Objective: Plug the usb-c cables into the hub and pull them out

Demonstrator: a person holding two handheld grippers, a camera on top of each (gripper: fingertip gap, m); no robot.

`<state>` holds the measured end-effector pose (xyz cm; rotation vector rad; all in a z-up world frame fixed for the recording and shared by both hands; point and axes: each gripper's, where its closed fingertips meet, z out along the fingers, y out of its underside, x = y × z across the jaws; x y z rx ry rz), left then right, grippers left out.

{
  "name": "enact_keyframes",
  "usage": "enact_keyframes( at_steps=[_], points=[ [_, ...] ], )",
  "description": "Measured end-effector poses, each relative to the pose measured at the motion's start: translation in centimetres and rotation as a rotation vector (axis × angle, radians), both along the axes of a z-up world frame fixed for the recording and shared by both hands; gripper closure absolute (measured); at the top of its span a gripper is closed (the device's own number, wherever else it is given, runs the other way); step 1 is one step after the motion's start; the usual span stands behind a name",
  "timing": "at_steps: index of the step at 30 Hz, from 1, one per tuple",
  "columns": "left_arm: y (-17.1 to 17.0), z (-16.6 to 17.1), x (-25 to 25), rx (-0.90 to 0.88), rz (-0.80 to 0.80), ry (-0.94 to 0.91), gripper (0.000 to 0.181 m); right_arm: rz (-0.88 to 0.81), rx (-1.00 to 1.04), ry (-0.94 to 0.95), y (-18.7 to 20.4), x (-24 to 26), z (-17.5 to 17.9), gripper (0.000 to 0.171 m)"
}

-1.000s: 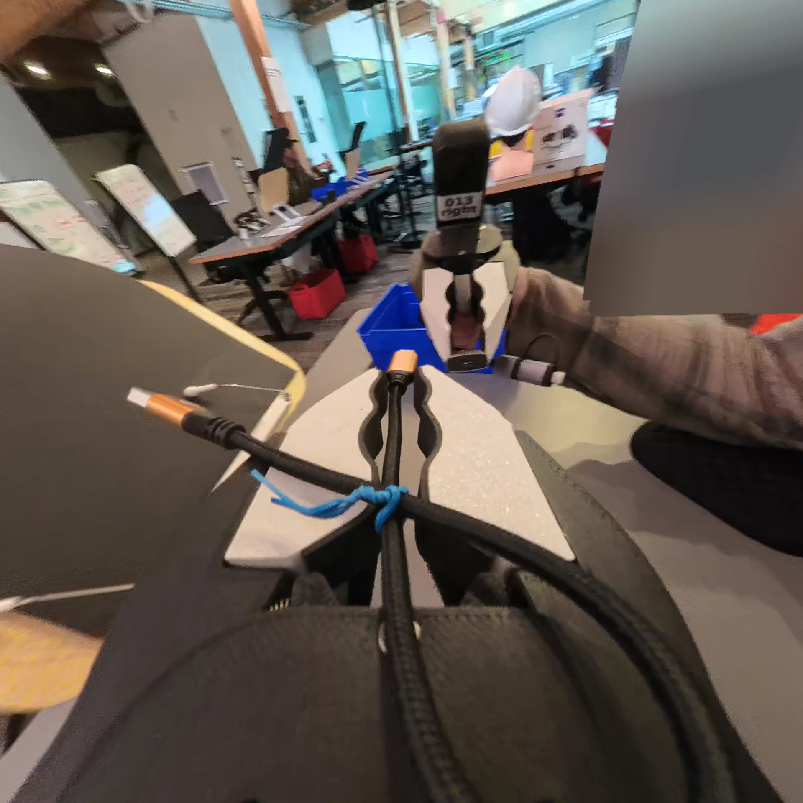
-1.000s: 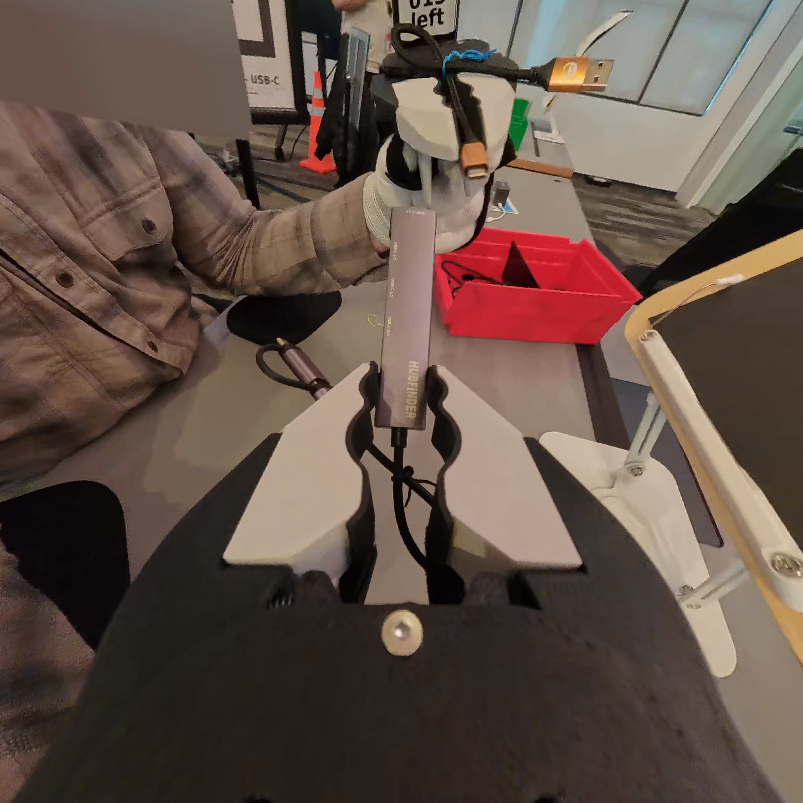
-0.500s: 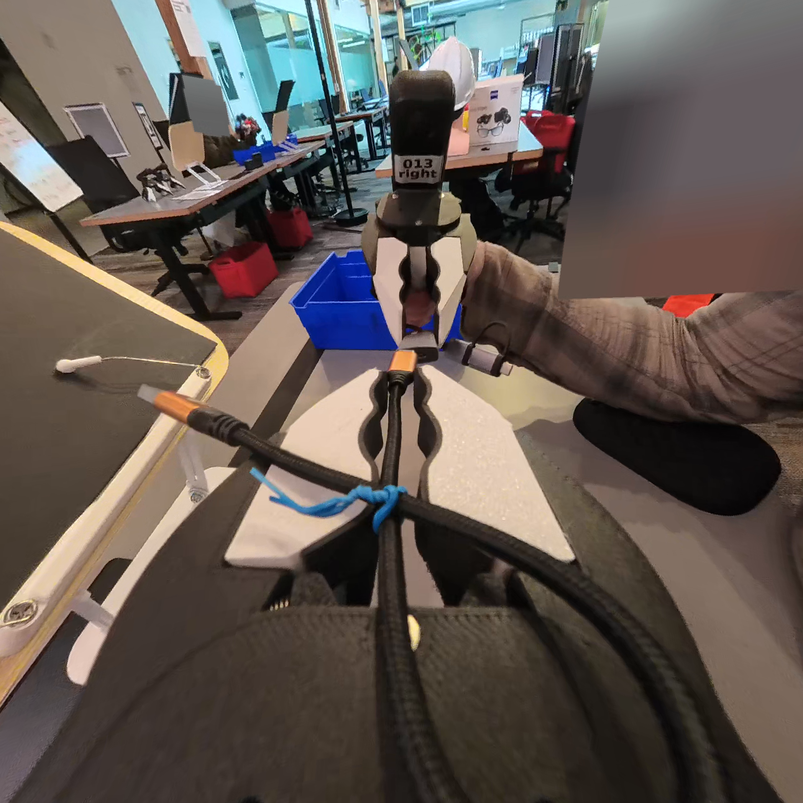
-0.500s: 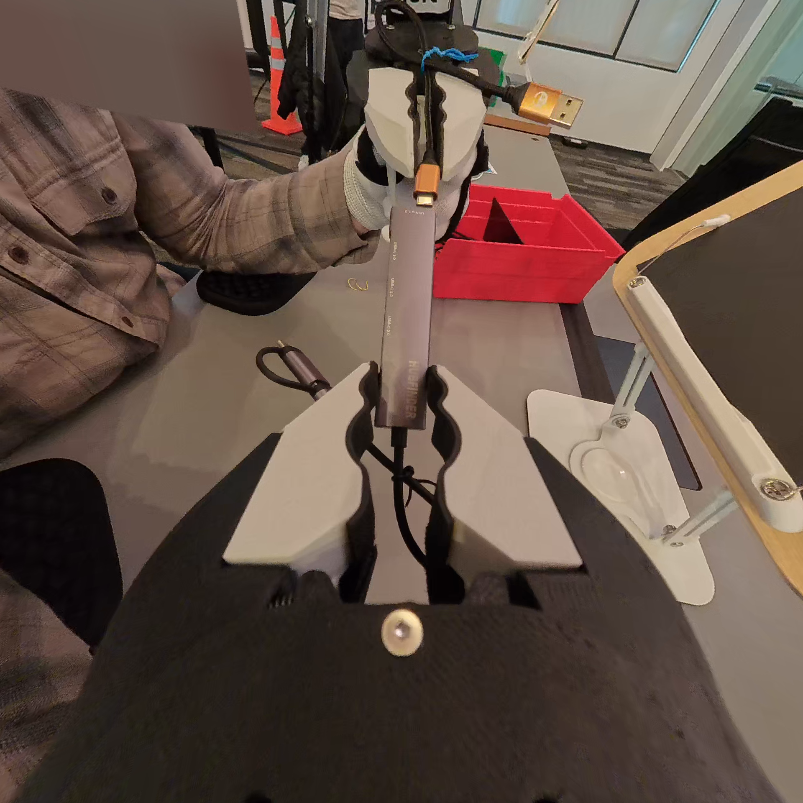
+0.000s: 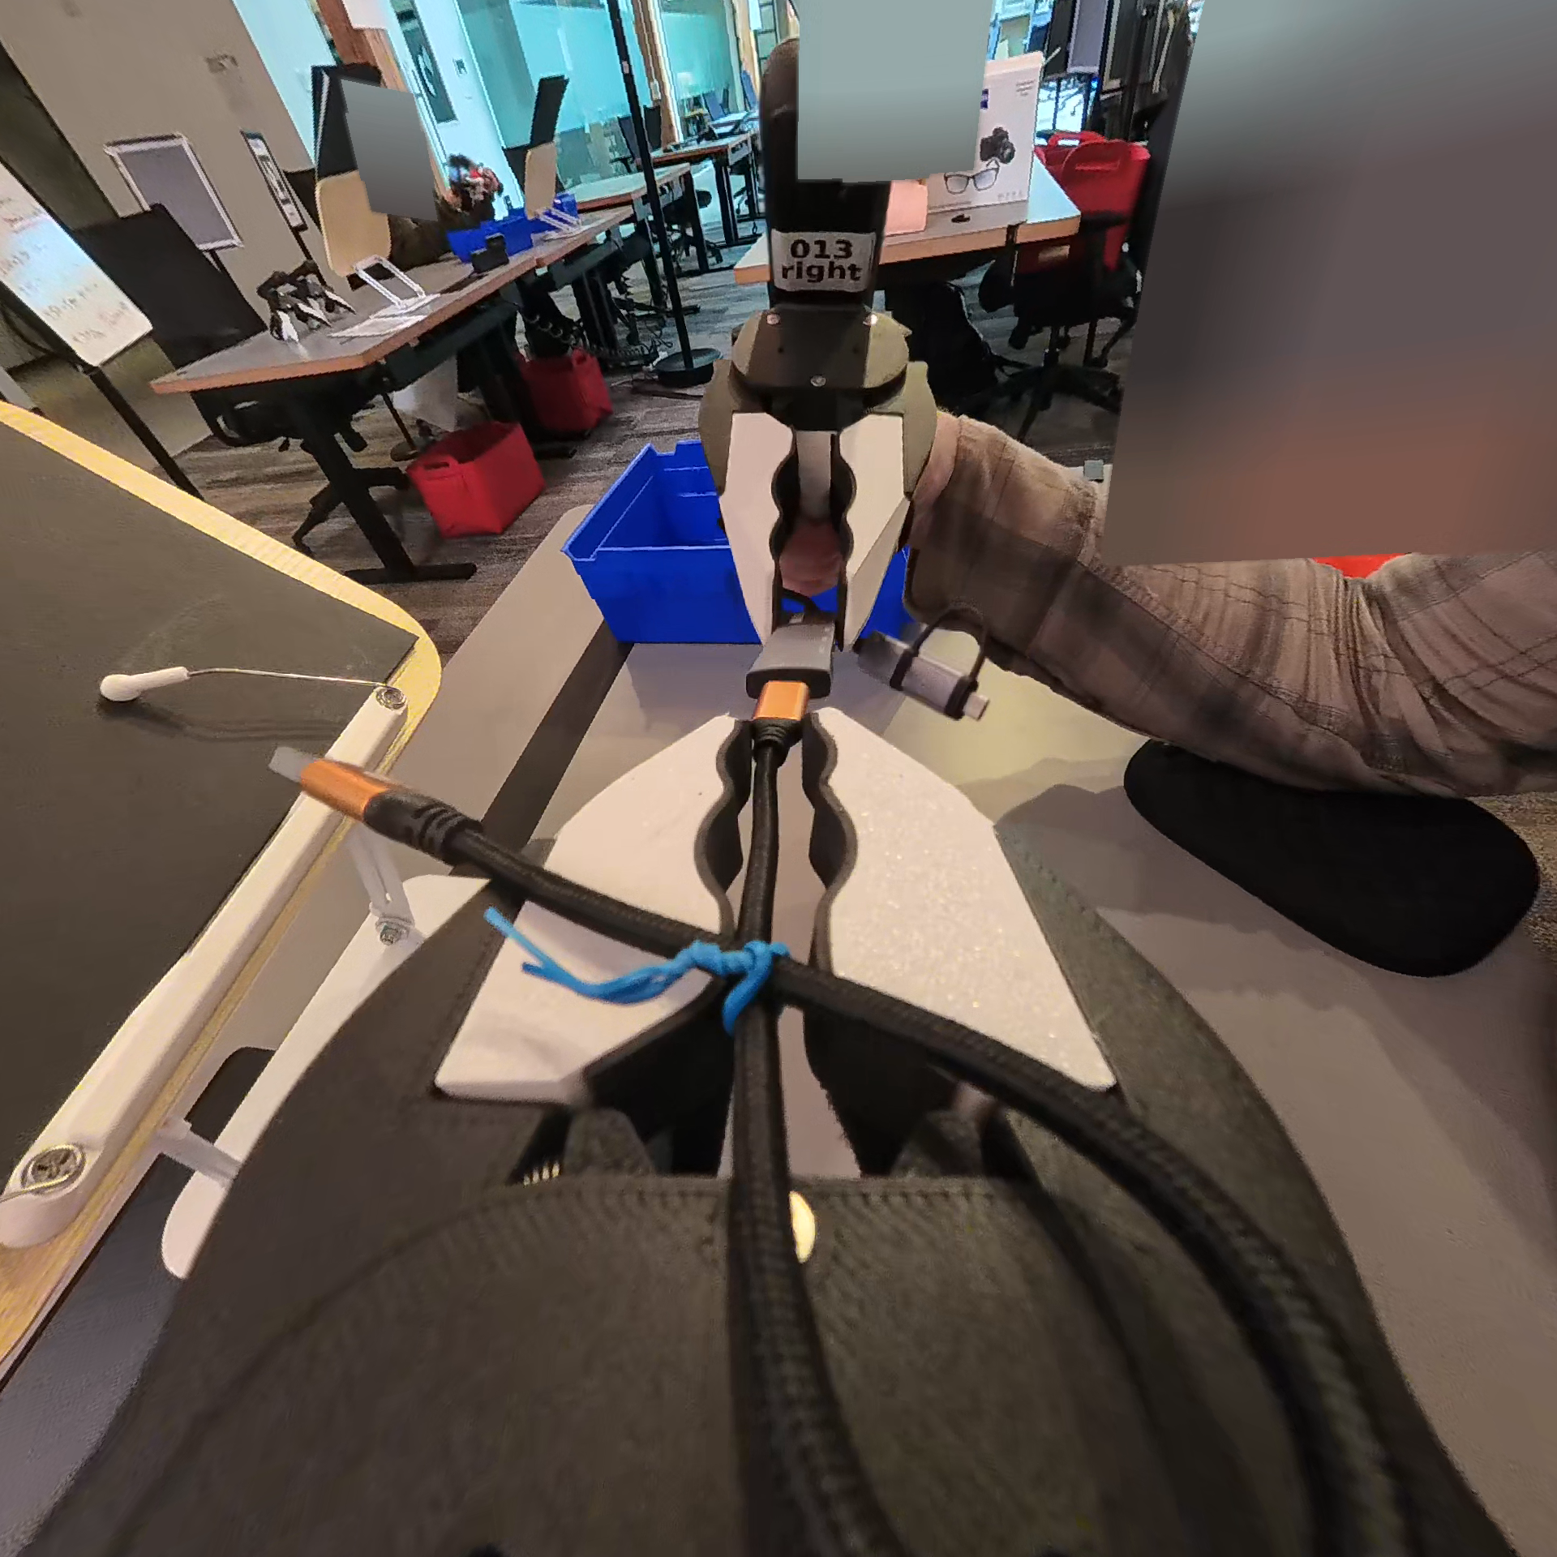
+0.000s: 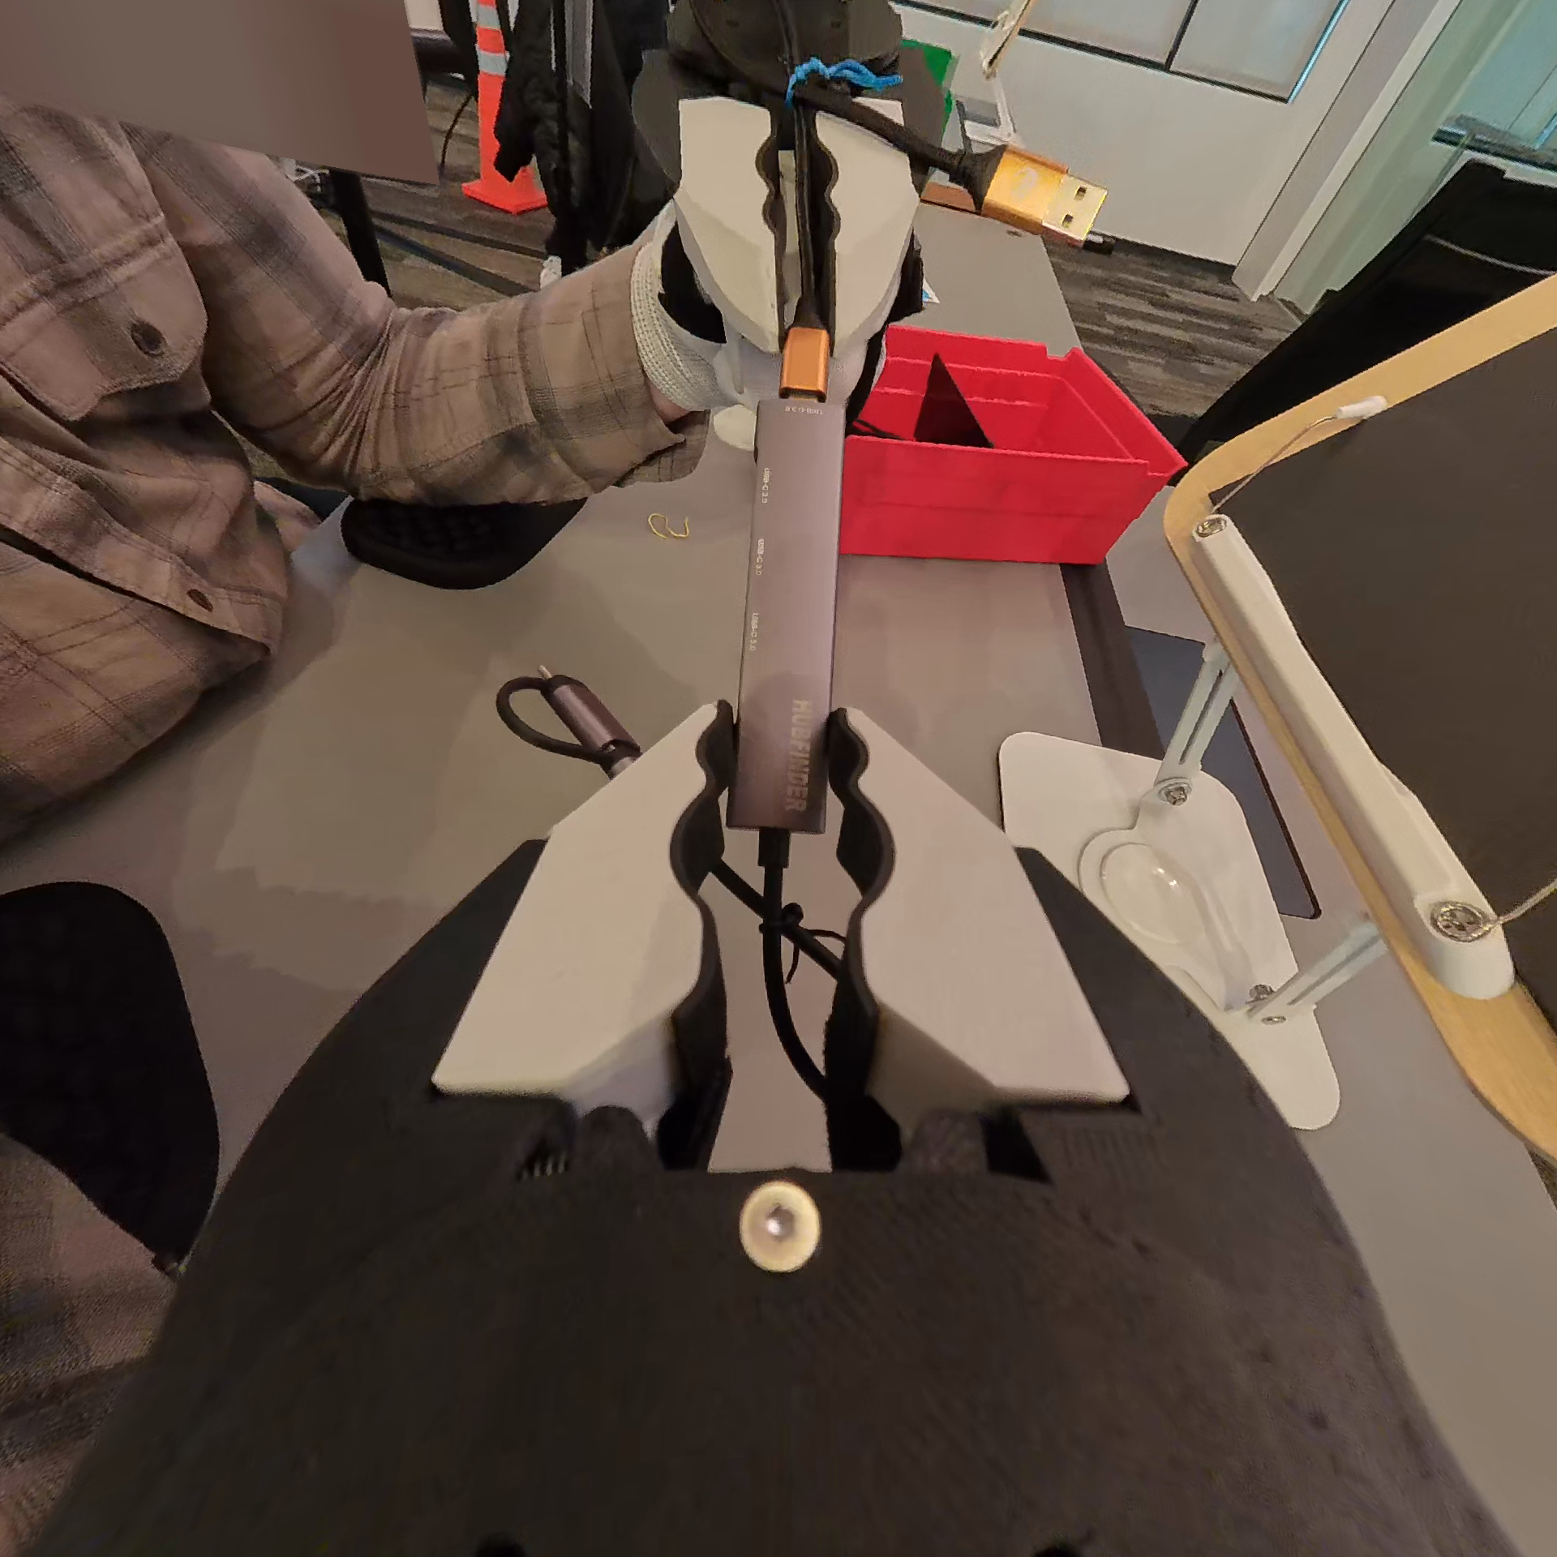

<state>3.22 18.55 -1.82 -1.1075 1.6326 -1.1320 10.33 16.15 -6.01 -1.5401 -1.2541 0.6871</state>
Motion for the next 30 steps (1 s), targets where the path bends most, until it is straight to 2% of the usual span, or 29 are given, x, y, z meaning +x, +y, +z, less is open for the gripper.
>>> enact_keyframes(
  at_steps=[16,20,30],
  points=[
    [0.3,-0.3,0.2,-0.072,0.004,0.004,0.169,-0.047,0.057,-0.038,0.2,0.2,0.7,0.152],
    [0.3,-0.5,0.3,-0.088,-0.001,-0.003,0.169,-0.062,0.042,-0.075,0.5,0.2,0.0,0.152],
    [0.4,-0.5,0.3,-0.096,0.0,-0.037,0.169,-0.056,0.074,-0.021,0.4,0.4,1.0,0.152]
  ],
)
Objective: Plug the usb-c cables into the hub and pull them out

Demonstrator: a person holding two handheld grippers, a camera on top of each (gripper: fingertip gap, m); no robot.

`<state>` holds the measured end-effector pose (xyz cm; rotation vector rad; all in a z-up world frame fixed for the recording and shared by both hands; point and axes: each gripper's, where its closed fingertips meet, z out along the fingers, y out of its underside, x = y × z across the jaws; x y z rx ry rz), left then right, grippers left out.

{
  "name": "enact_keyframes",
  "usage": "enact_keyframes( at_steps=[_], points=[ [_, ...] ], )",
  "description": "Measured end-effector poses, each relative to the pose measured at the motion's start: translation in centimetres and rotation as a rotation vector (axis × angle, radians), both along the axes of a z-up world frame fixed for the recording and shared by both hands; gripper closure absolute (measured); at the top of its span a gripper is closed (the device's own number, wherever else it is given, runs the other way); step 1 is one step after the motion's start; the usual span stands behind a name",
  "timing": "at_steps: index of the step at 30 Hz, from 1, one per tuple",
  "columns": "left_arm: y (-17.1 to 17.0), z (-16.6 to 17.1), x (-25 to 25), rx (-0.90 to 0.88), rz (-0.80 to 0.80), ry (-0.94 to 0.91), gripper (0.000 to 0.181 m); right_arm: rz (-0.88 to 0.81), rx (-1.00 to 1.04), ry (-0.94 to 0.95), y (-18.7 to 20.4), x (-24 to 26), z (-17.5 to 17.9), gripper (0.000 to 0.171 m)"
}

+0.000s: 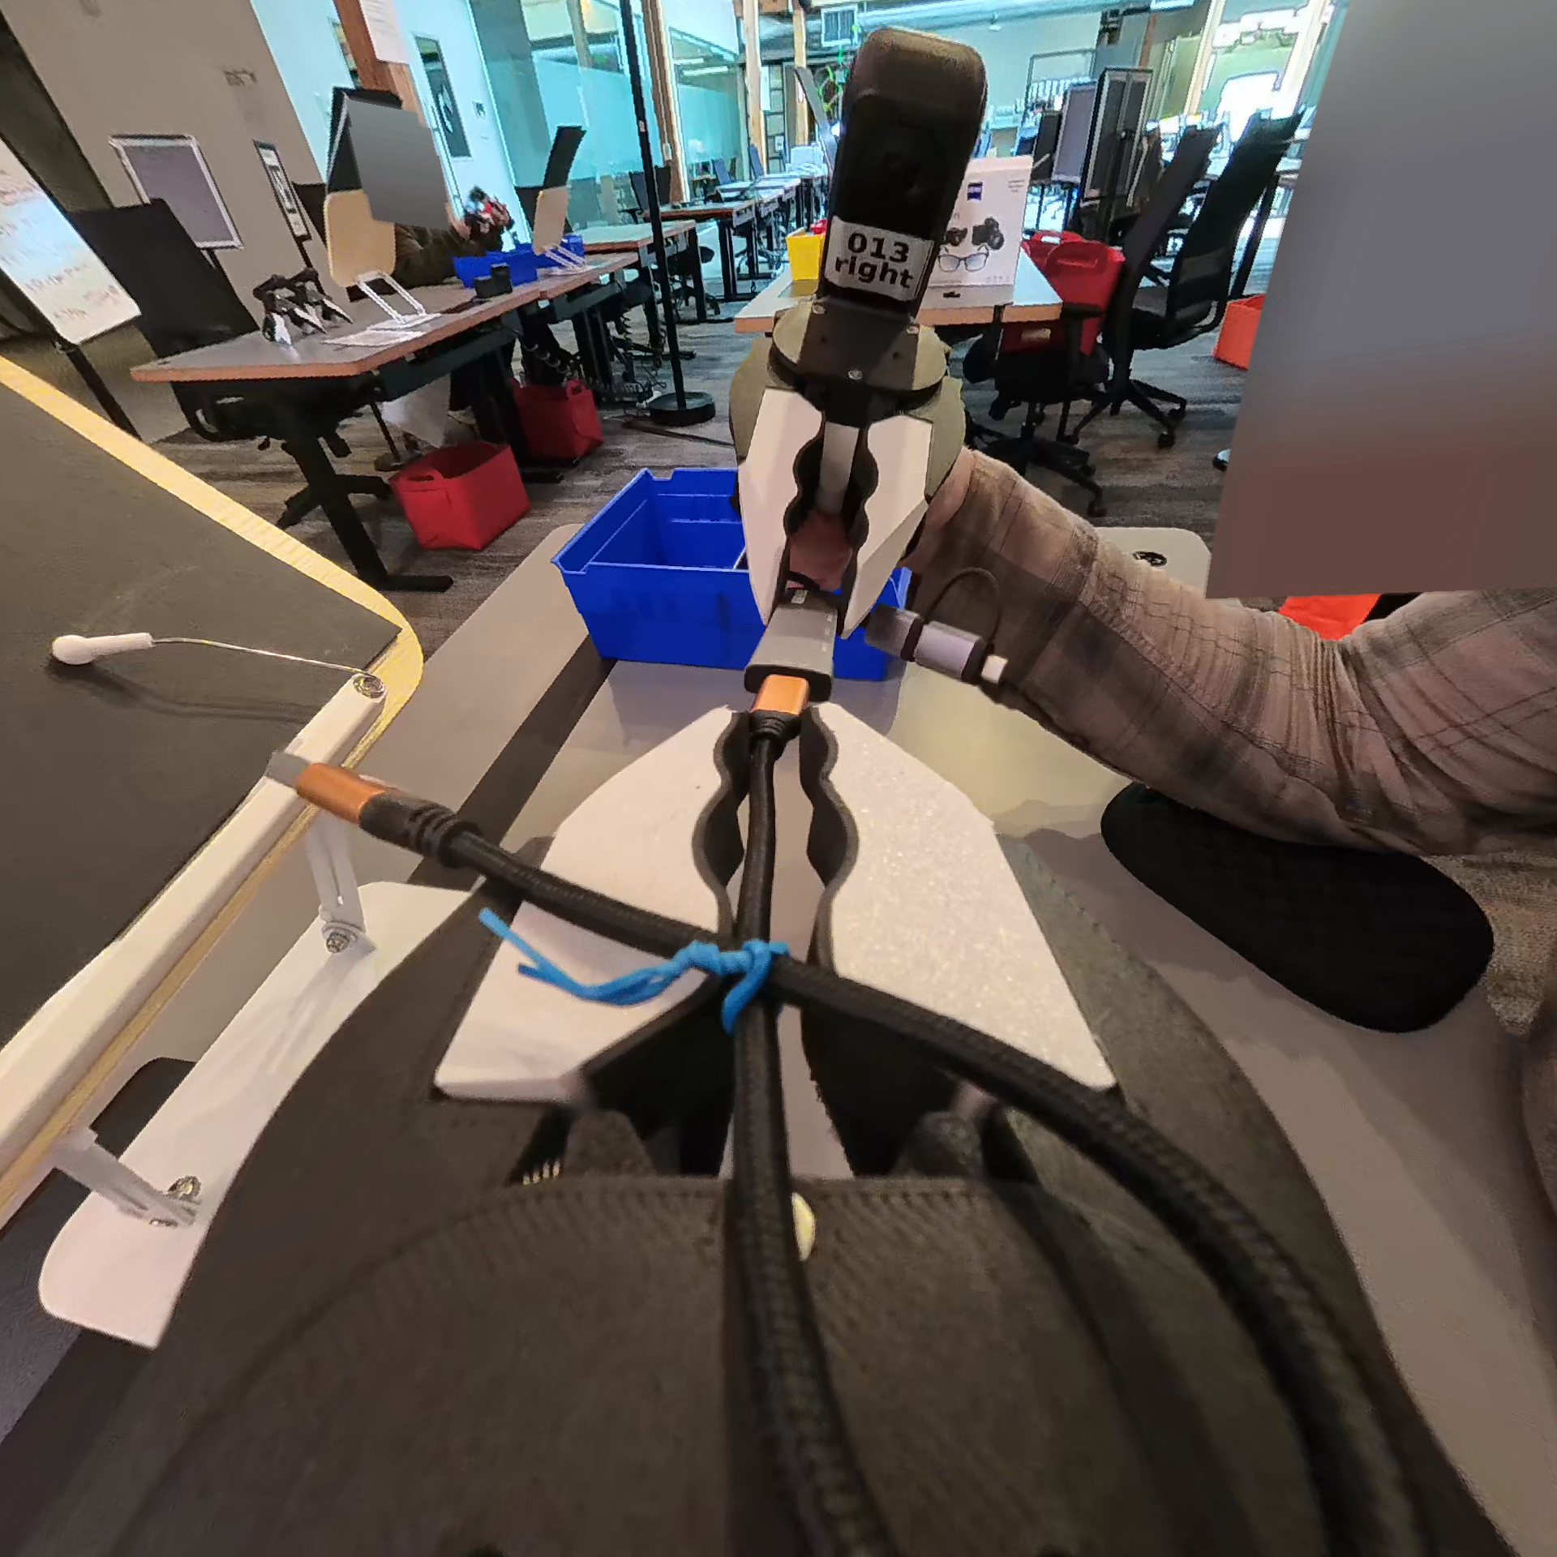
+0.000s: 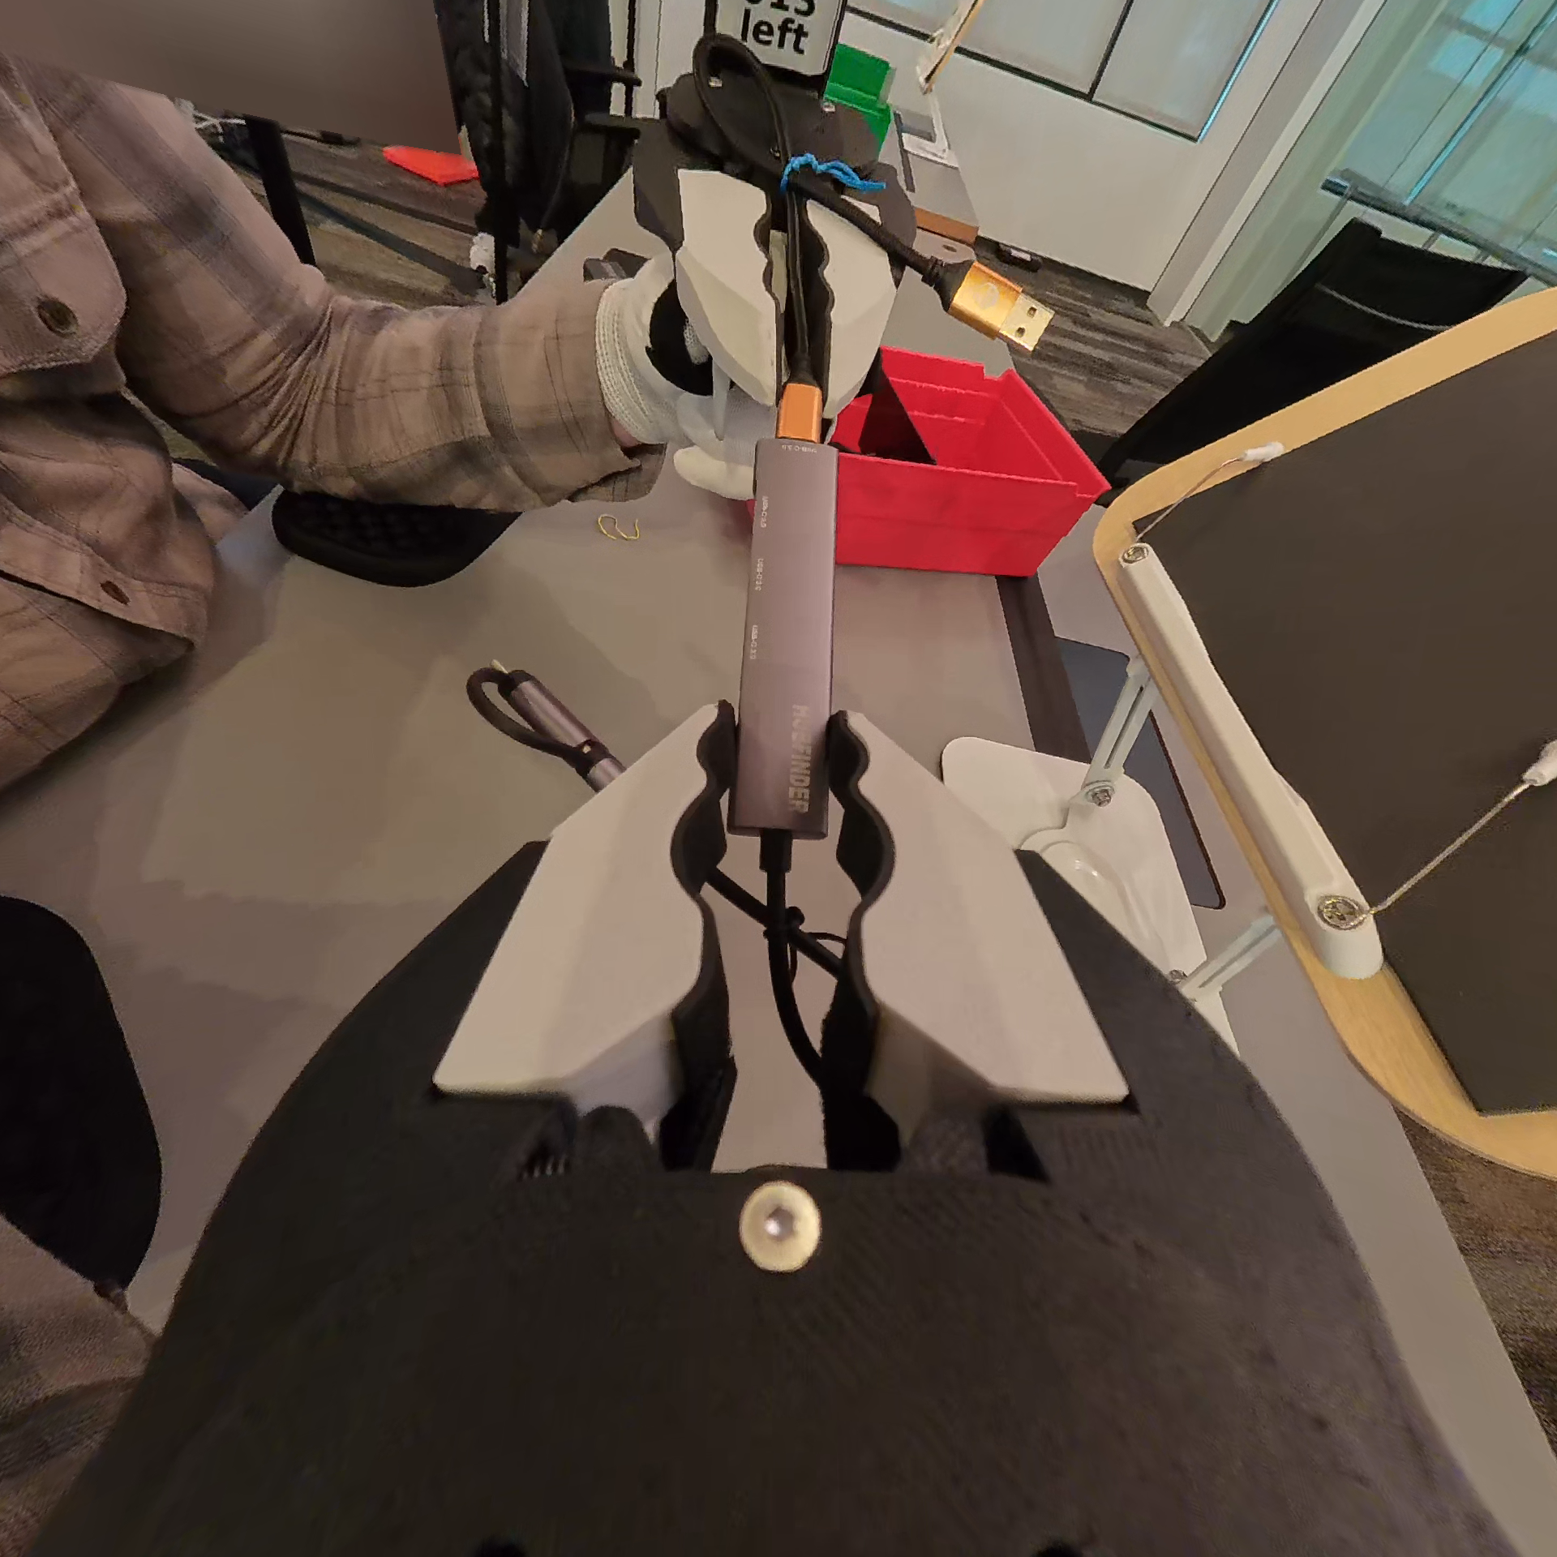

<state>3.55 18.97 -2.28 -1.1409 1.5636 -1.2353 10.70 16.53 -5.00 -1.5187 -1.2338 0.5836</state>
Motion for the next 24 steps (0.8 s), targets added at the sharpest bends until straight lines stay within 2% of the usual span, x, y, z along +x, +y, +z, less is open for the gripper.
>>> enact_keyframes(
  at_steps=[17,24],
  points=[
    [0.11,-0.45,0.01,-0.035,0.0,-0.019,0.169,-0.011,0.006,-0.013,0.07,0.0,0.03,0.153],
    [0.44,-0.62,-0.15,0.006,0.017,-0.002,0.169,-0.032,-0.022,-0.018,0.4,-0.02,-0.27,0.152]
  ],
)
